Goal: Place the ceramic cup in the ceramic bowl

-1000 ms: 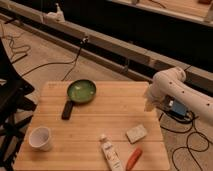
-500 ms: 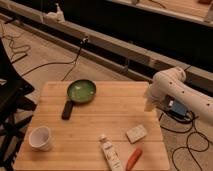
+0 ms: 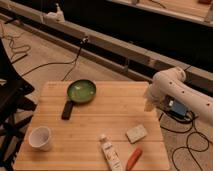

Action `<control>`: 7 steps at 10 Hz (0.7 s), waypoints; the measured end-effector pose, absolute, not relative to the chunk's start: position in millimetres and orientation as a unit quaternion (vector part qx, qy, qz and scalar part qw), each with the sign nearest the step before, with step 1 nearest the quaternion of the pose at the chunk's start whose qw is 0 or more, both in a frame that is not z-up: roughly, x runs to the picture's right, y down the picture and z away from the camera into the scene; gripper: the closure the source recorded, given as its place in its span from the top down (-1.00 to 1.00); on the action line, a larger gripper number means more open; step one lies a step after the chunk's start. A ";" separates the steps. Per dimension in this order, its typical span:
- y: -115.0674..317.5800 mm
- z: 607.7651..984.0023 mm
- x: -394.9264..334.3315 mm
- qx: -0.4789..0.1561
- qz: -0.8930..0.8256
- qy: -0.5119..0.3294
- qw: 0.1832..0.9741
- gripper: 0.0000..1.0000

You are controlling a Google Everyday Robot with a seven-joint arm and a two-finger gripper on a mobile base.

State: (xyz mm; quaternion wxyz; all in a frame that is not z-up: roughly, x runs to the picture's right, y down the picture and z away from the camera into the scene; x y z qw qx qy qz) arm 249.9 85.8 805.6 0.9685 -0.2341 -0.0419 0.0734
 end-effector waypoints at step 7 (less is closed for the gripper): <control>115.0 782.0 131.5 -0.272 -0.181 -0.106 0.939 0.14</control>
